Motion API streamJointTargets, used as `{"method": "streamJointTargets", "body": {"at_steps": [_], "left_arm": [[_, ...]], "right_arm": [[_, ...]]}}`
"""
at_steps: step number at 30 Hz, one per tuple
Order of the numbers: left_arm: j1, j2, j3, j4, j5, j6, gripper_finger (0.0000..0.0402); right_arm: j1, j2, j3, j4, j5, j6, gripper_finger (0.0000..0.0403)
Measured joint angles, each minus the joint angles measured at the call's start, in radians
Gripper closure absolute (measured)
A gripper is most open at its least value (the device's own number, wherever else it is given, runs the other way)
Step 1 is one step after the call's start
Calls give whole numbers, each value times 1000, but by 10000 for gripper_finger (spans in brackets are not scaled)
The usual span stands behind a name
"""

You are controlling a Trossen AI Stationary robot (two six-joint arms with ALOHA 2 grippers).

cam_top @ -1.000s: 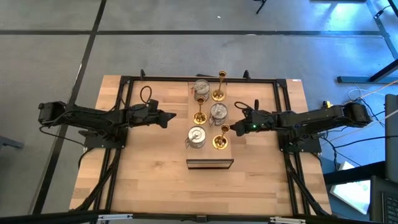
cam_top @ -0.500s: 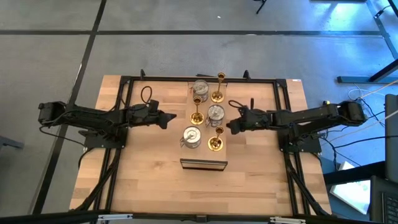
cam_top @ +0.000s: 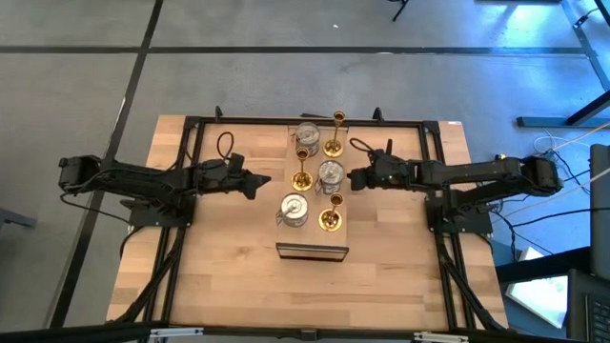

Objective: Pick & Place candle stick holders
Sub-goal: Adjust the shelf

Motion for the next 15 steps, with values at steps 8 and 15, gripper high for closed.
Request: {"method": "streamJointTargets", "body": {"at_steps": [8, 15], "left_arm": [[0, 0, 0, 0, 17, 9, 400], [0, 0, 0, 2, 25, 13, 400]], "right_arm": [[-78, 0, 3, 0, 3, -7, 403], [-110, 16, 3, 8, 1, -7, 403]]}}
